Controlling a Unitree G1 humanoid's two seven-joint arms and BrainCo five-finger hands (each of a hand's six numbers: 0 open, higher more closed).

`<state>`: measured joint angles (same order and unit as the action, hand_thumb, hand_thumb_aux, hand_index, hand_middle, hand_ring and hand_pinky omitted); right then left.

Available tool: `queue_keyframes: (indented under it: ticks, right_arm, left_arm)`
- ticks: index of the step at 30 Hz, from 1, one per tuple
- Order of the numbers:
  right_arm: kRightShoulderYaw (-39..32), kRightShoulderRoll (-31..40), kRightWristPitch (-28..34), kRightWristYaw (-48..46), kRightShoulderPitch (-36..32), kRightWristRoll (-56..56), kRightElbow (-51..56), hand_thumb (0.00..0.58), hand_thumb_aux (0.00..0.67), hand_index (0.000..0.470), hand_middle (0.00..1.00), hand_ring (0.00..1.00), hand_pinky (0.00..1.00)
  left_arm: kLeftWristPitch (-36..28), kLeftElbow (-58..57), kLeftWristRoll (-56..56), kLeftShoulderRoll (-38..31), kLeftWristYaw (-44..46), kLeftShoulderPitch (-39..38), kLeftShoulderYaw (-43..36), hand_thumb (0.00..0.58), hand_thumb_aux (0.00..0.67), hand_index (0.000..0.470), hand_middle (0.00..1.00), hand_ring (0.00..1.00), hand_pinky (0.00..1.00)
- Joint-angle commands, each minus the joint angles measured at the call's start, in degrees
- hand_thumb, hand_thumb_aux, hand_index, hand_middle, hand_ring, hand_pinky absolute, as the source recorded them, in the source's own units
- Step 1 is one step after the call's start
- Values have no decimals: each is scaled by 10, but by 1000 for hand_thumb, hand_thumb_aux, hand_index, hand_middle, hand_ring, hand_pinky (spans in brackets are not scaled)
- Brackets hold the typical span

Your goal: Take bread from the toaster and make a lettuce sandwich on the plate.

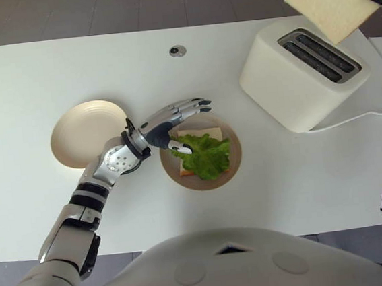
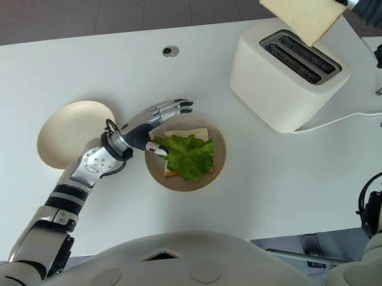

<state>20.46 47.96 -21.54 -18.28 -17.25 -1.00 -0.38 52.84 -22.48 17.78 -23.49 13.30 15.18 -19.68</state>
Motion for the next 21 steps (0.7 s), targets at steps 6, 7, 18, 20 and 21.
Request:
queue_keyframes:
  ticks: [6, 7, 18, 20, 21]
  right_arm:
    - [-153, -70, 61, -180, 54, -163, -110, 580, 670, 470, 1000, 1000, 1000]
    - [-175, -77, 66, -199, 61, -169, -109, 580, 670, 470, 1000, 1000, 1000]
    - [-360, -165, 29, -368, 43, -97, 62, 580, 670, 470, 1000, 1000, 1000]
    - [-365, -183, 20, -366, 29, -82, 97, 580, 670, 470, 1000, 1000, 1000]
    - [-365, -190, 15, -362, 24, -77, 110, 580, 670, 470, 1000, 1000, 1000]
  left_arm:
    - [-23, 114, -475, 14, 121, -9, 84, 0, 0, 0, 0, 0, 0]
    - [-34, 128, -510, 16, 131, -10, 97, 0, 0, 0, 0, 0, 0]
    - [-154, 261, -662, 30, 359, -84, 164, 0, 0, 0, 0, 0, 0]
    - [-120, 232, -560, 28, 387, -91, 149, 0, 0, 0, 0, 0, 0]
    - [-105, 217, -518, 28, 398, -93, 142, 0, 0, 0, 0, 0, 0]
